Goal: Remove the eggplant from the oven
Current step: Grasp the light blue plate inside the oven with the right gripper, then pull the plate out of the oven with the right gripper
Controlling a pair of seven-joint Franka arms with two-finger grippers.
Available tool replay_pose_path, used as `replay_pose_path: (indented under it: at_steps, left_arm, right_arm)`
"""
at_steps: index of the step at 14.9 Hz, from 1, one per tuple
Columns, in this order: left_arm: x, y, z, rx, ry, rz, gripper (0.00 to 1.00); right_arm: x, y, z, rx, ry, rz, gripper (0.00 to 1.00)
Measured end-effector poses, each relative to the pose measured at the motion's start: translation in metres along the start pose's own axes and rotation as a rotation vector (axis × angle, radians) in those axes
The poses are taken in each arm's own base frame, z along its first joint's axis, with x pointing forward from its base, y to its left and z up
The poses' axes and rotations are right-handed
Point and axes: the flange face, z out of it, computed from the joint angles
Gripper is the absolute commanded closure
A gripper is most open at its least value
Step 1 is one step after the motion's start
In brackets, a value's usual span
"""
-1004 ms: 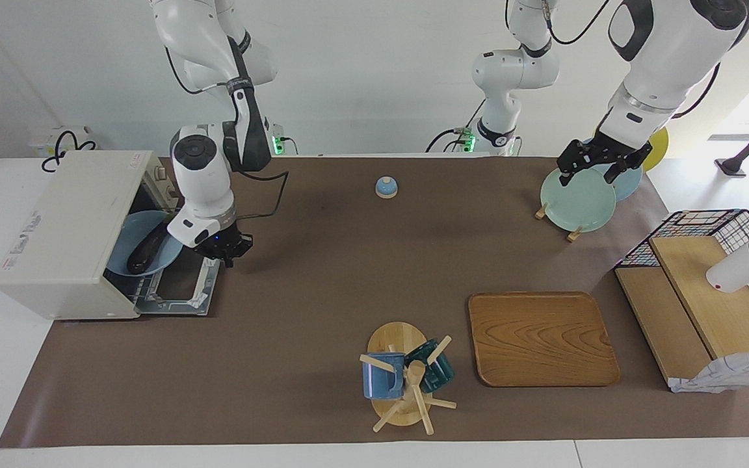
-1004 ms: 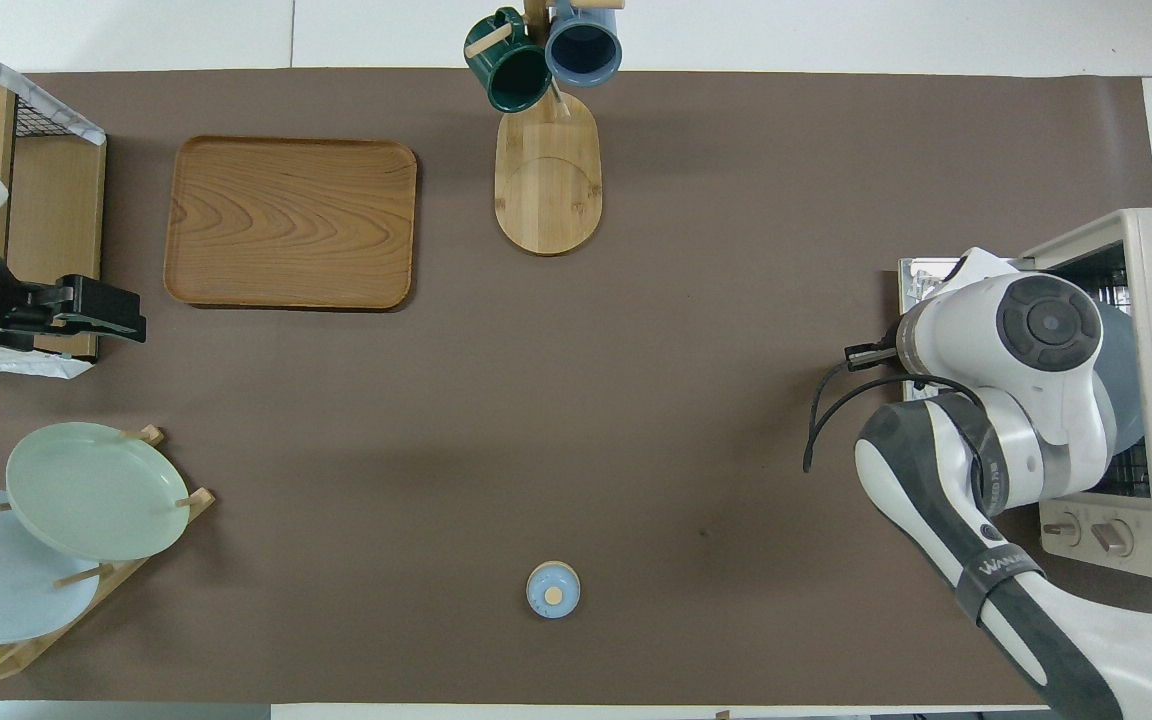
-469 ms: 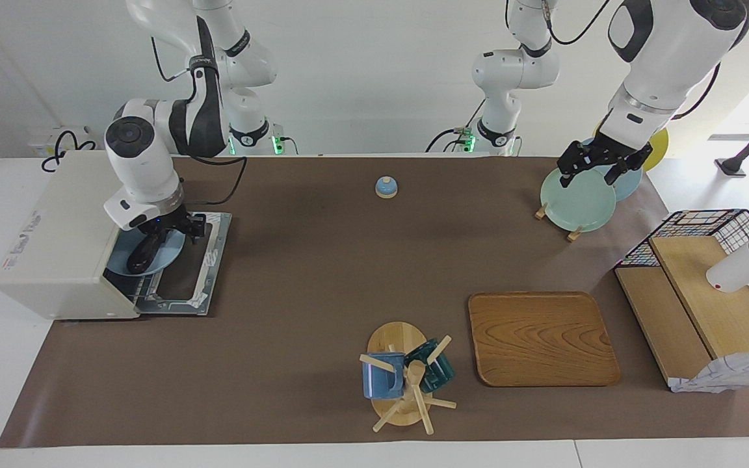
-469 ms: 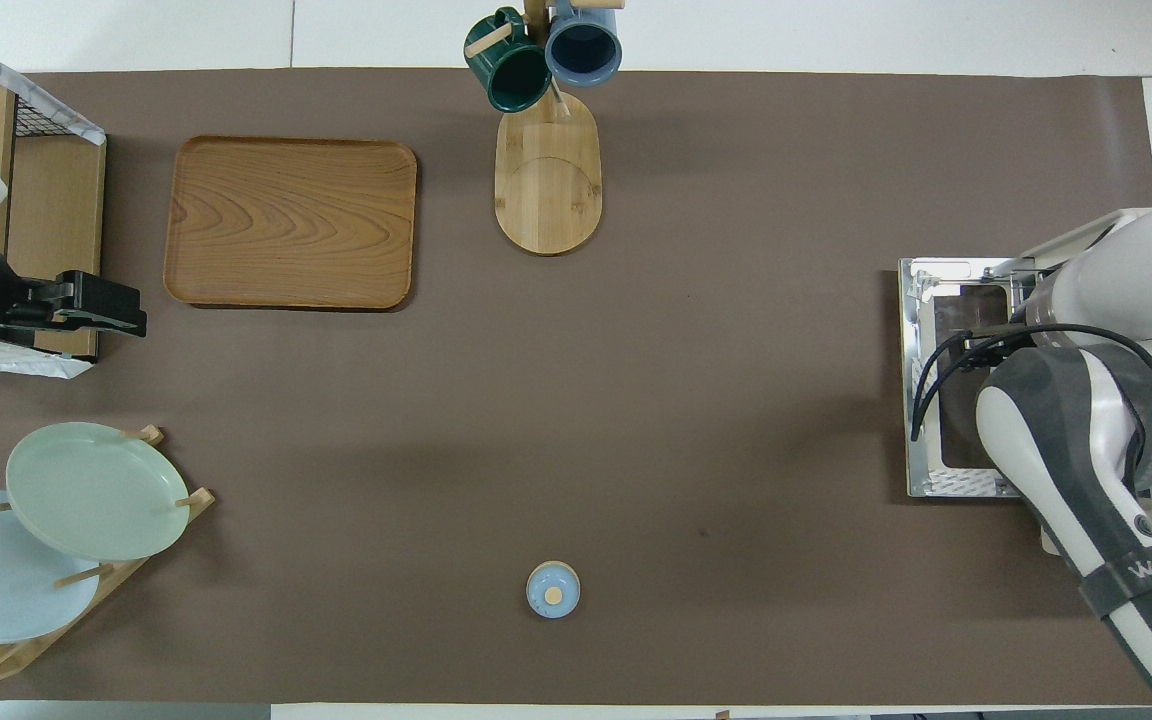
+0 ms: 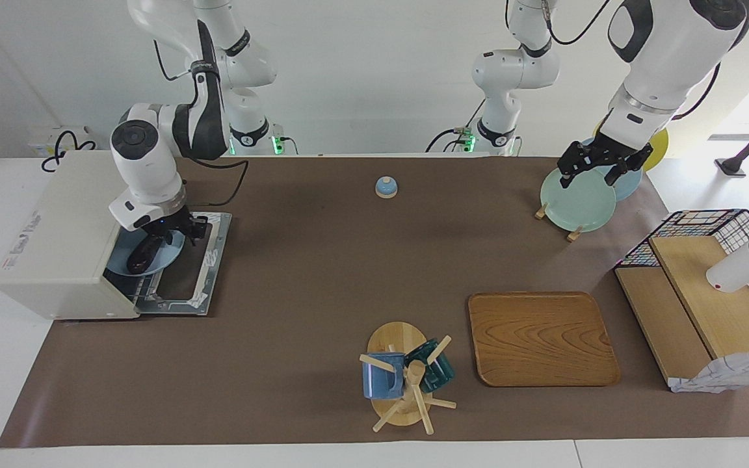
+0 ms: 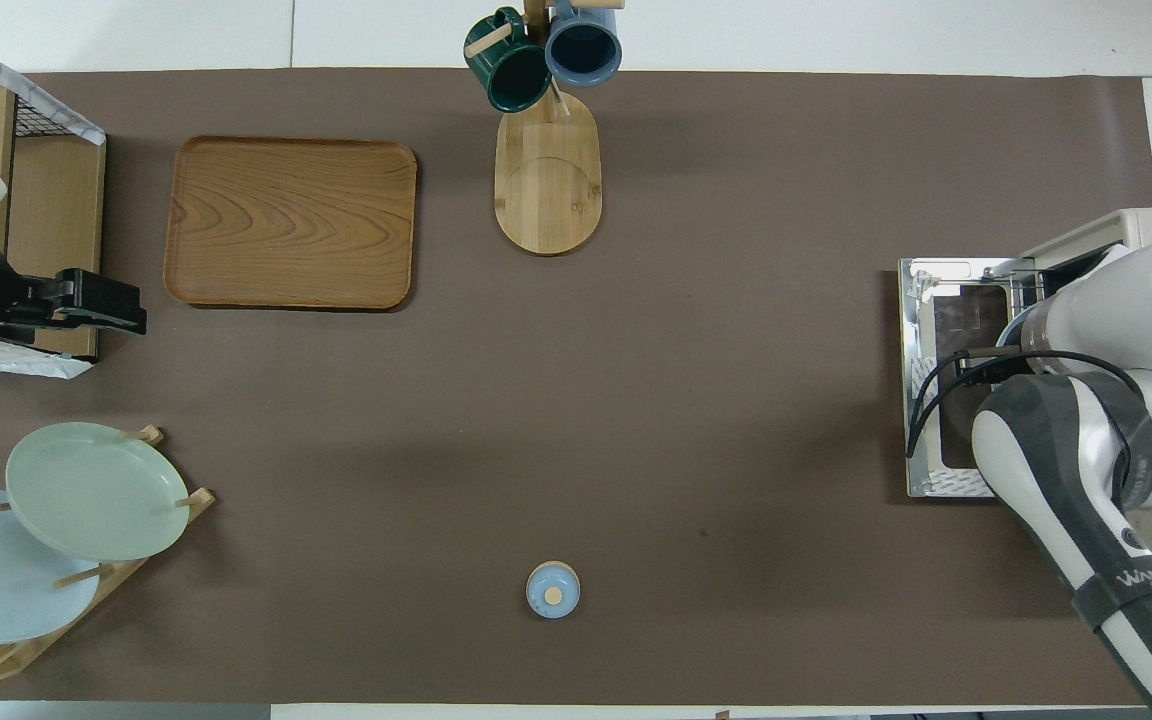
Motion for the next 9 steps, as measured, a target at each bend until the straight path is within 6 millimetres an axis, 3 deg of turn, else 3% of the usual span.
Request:
replay_pose_path:
  at_steps: [3,7,9]
  left_arm:
    - [0.0,0.0,0.0,0.0,0.001,0.0,0.0]
    - [0.0,0.0,0.0,0.0,0.003,0.0,0.0]
    - [0.0,0.0,0.0,0.0,0.003,0.0,0.0]
  right_arm:
    - [-0.004,0.0,0.009,0.002,-0.003,0.001,1.0]
    - [-0.006,-0.001,0.002,-0.005,0.008,-0.019,1.0]
    - [-0.006,-0.015,-0.005,-0.009,0.009,-0.053,1.0]
